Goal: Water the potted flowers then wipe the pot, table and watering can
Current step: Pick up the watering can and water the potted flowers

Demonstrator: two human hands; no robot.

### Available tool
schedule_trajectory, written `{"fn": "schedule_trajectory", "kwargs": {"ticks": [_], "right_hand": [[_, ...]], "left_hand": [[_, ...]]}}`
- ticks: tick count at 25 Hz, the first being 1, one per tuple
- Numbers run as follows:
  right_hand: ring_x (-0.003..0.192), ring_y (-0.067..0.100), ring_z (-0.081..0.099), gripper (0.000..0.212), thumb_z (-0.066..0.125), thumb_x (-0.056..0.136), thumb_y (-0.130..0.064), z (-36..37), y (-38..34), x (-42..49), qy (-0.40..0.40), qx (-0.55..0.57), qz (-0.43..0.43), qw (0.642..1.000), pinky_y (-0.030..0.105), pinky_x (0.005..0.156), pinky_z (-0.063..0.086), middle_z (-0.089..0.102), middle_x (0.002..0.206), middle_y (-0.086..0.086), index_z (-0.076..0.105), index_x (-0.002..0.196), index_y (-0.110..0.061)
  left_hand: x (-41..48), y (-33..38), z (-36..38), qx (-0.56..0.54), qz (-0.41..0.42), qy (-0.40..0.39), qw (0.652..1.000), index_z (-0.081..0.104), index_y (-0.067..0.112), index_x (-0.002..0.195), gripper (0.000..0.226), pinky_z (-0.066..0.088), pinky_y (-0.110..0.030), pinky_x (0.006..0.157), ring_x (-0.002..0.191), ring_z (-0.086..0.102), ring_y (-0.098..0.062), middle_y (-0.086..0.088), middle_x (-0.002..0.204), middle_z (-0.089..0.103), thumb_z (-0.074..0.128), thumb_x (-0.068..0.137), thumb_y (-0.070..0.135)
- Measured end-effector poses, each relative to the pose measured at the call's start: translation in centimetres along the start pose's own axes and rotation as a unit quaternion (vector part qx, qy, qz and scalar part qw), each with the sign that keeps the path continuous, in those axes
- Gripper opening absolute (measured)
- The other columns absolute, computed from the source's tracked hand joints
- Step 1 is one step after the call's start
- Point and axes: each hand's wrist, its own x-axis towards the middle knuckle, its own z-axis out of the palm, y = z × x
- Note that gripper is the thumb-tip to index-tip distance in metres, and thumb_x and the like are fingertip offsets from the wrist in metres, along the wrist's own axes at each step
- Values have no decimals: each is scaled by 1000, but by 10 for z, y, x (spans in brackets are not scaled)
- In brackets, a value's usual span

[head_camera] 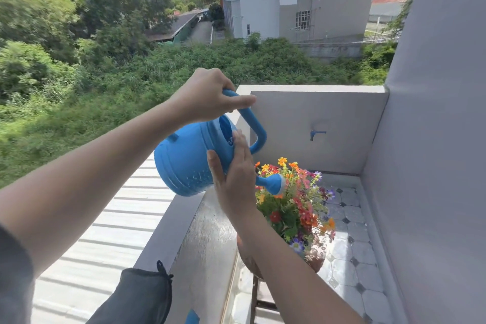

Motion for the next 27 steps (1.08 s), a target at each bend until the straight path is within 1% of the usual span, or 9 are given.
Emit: {"fn": "schedule_trajectory", "kwargs": {"ticks": [3,6,11,13,15,16,19,24,27], "right_hand": [[140,23,28,84,27,84,-66,12,0,8,-14,15,-2,1000,35,115,25,36,148,13,30,142,-5],[141,21,25,84,29,84,-66,27,-5,5,-35,46,26,998,36,116,23,32,150,11,27,144,-7],[142,21,22,70,47,92,-47,34,-13,-6,-40,66,46,996,41,116,23,29,152,11,25,145,-7],[141,21,24,76,41,88,-56,32,-15,-4,-28,63,41,997,40,116,24,32,150,12,27,144,-7],[139,23,28,80,39,85,-61,28,-13,2,-20,56,30,998,42,114,27,35,148,13,29,142,-6],[138,24,30,77,41,86,-59,27,-12,8,-19,52,23,998,44,113,28,37,147,14,30,142,-6],[137,27,31,72,45,88,-51,24,-10,26,-27,44,7,999,47,112,29,38,145,16,31,140,-4],[138,28,29,70,46,89,-45,30,-13,42,-65,46,7,997,49,110,30,37,146,16,29,142,-3],[140,24,25,67,49,92,-42,32,-23,35,-82,64,28,994,47,113,27,33,149,13,26,143,-6]], "left_hand": [[2,-9,-3,10,-5,8,1000,70,10,66,48,24,-14,32,38,33,-11,2,42,42,60,82,54],[1,-18,-6,8,-23,-10,1000,71,13,67,42,24,-12,31,33,35,-7,3,42,43,64,80,52],[-2,-22,-11,5,-34,-42,999,71,16,67,38,23,-12,30,39,33,-11,4,42,43,65,78,51],[-1,-22,-12,-4,-30,-43,999,70,18,64,37,22,-11,29,35,32,-7,8,37,42,65,78,52],[2,-21,-12,-13,-26,-33,999,70,17,64,38,22,-11,29,30,33,-7,8,36,40,65,78,53],[4,-20,-13,-16,-27,-24,999,70,16,65,39,23,-12,29,30,32,-7,5,38,40,65,78,53],[11,-18,-18,-18,-33,9,999,70,11,70,45,27,-20,34,40,33,-13,-1,45,41,64,77,55],[16,-22,-29,-7,-54,25,998,71,10,73,45,23,-11,26,41,33,-16,-2,45,42,64,78,54],[15,-24,-34,4,-74,-1,997,71,13,71,43,28,-21,31,43,34,-17,-2,45,43,64,76,55]]}}
